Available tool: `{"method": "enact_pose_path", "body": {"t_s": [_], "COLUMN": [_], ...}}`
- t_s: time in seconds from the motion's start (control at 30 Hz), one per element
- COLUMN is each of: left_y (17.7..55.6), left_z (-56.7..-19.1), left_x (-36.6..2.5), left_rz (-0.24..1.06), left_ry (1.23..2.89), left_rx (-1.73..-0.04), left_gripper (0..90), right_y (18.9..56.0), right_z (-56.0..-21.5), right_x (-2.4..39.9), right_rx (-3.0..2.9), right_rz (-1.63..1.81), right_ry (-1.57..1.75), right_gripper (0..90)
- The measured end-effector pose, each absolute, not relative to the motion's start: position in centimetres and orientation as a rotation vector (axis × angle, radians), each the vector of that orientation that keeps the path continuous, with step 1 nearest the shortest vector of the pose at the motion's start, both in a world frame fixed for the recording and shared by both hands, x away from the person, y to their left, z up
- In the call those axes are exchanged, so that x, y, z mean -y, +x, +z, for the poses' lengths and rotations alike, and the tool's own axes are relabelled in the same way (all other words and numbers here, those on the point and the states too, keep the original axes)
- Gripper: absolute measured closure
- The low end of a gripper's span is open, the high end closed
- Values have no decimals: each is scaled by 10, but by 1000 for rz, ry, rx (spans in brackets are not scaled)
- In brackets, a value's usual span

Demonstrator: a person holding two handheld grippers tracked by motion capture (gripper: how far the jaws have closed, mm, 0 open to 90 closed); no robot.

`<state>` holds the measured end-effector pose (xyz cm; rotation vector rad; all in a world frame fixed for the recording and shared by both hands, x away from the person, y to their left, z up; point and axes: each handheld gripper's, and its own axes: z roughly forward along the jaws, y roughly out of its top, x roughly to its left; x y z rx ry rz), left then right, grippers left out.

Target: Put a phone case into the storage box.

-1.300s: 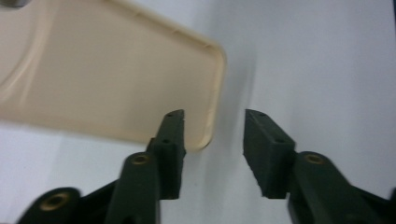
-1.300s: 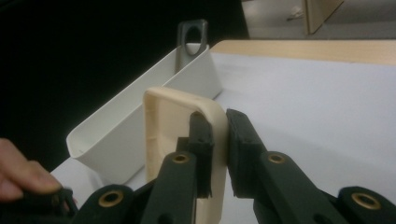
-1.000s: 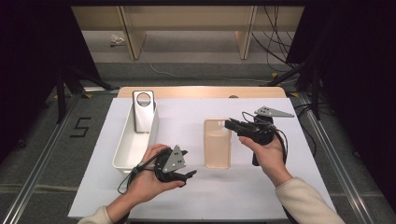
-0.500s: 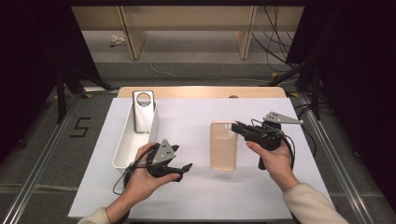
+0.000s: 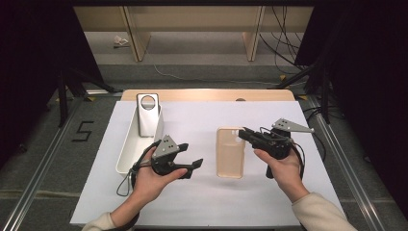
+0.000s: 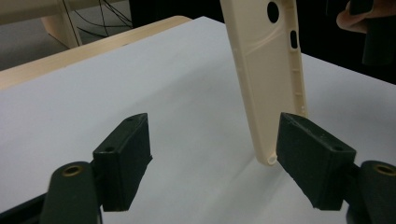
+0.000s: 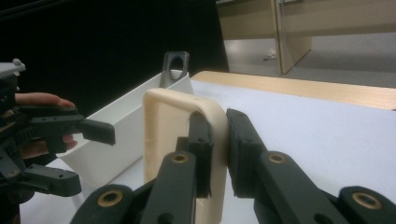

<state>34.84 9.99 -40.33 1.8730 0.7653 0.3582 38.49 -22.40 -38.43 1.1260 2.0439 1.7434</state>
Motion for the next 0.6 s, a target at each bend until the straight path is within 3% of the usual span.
{"method": "enact_pose_path", "body": {"t_s": [0.3,0.6], "left_y": [350,356], "left_z": [-397,-391], "left_x": [-95,-79], "left_rz": [378,351], "left_ry": [1860,1835], "left_rx": [-782,-790], "left_gripper": [273,364], "right_y": [383,382], "right_z": [-384,-385], "right_x": [220,215], "right_rx": [-2042,-2043], "right_rz": [1748,1746], "right_ry": [1119,1117], "right_gripper": [816,816]}}
